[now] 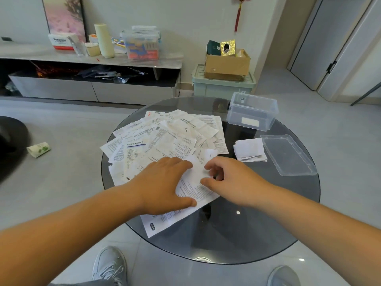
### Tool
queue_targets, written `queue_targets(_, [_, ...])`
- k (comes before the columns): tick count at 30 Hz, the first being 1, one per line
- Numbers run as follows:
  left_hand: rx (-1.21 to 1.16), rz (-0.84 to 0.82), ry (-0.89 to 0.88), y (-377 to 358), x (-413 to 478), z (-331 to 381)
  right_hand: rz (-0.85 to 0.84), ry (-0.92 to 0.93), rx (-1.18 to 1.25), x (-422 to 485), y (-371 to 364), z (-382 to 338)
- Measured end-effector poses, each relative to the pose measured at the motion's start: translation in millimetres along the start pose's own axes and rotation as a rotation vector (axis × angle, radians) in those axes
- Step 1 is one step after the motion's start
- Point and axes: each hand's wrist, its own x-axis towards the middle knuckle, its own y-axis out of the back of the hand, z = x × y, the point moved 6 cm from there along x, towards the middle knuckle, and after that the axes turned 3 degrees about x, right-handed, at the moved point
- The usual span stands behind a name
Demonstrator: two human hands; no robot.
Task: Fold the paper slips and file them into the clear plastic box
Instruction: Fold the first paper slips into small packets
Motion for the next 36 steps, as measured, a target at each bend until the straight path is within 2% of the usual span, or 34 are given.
queue_targets(9, [-0.072,0.035,-0.038,-5,0,9,0.029,-0.169,0.127,8,2,6])
queue_targets(15, [-0.113,0.051,-0.02,-5,3,10,0.061,-0.197,0.017,-2,5,7])
queue_targets(21, [-0.061,0.068,0.018,-6,10,8,0.049,-0.215,0.15,0,4,10])
queue_targets(25, [-0.043,0.086,0.027,-5,11,10,0.039,-0.146,0.189,-1,6,9])
queue_targets(31, [-0.356,0.154,0.051,15,13,7,0.001,-0.129,0.286,-12,28,24])
queue_targets(36, [-0.612,-0.007,0.018,14,17,12,0.058,-0.127,0.385,-23,42,40])
